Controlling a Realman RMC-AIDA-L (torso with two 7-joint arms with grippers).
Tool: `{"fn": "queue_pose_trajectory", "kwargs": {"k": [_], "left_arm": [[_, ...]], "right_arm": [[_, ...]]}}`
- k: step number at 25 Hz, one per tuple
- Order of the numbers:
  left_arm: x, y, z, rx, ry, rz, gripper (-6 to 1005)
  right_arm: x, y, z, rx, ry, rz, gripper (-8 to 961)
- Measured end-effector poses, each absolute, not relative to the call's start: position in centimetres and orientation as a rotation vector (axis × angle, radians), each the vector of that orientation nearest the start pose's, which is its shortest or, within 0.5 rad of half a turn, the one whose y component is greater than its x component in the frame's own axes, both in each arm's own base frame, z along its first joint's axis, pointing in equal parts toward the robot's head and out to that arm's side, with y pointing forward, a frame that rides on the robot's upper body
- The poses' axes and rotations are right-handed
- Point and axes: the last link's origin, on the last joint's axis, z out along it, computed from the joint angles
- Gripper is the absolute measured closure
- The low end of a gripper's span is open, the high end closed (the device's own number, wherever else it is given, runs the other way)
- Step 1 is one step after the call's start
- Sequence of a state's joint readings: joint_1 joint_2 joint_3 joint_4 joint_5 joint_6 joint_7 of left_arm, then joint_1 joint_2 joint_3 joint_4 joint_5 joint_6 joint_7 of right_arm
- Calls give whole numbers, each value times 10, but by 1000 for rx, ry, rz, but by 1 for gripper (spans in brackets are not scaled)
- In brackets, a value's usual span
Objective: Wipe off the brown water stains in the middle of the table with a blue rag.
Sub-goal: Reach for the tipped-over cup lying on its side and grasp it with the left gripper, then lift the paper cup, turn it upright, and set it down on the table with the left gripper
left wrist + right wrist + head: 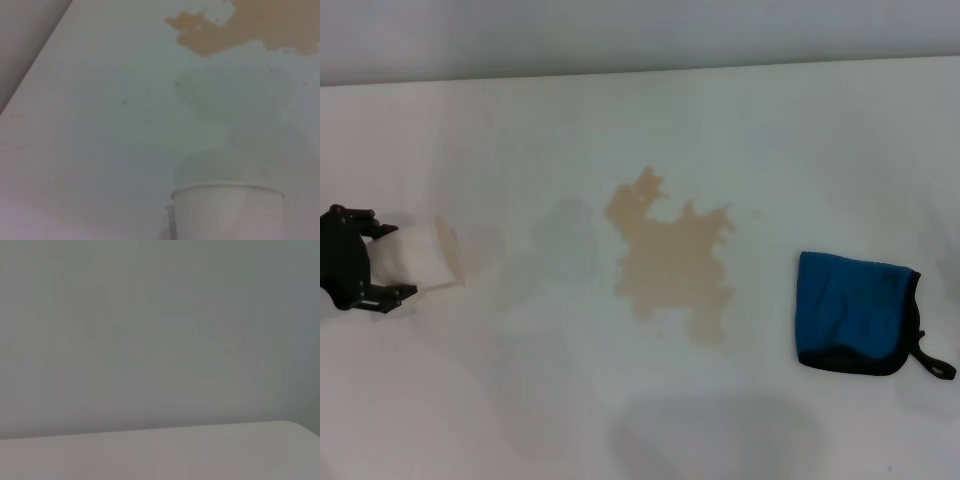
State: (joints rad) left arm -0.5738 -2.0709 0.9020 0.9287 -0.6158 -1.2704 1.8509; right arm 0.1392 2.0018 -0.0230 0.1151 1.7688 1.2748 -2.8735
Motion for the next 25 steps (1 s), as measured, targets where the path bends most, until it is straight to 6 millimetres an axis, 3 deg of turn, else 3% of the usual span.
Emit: {"fn": "queue_pose_trajectory", "kwargs": {"k": [11,18,25], "left_arm": [[-282,373,27,-2676,-47,223,275],[-273,367,32,-2573,-103,-108,335],[-283,348,15,-2425,-176,-480,381]], "right_arm": [[438,196,23,-1393,798,492,82],[439,197,29,-1401,765,484,82],[437,197,41,-1400,693,495,81]]}}
